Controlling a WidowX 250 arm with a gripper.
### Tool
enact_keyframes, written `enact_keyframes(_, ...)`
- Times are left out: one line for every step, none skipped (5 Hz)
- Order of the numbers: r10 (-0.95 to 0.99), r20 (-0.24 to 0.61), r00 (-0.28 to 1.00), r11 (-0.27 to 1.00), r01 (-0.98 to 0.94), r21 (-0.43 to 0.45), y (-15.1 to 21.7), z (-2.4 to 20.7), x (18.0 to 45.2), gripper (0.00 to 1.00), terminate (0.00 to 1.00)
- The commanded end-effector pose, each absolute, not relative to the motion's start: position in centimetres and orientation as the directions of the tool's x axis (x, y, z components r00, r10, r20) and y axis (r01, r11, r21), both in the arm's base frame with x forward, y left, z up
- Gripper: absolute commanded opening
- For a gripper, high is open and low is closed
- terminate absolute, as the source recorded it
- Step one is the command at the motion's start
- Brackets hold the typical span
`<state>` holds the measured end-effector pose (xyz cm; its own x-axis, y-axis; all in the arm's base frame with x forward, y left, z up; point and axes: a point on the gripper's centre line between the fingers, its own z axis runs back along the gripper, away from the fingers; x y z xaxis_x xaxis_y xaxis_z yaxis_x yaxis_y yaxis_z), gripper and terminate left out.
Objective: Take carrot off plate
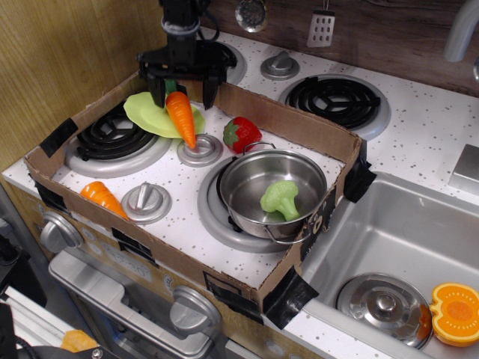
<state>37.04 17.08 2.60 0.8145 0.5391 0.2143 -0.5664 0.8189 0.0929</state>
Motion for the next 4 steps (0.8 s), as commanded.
enact_keyframes(0.538,0.271,0.798,0.817,-0.573,0.066,18.0,2.6,37.7,1.0,0.0)
enact_keyframes(0.516,0.265,0.814,0.832,-0.55,0.069,17.9,3.0,37.7,0.0,0.0)
enact_keyframes(0.489,0.272,0.829,0.844,-0.528,0.091,17.8,3.7,37.8,0.0,0.0)
enact_keyframes(0.465,0.278,0.841,0.854,-0.508,0.111,17.9,4.7,38.1,0.0,0.0)
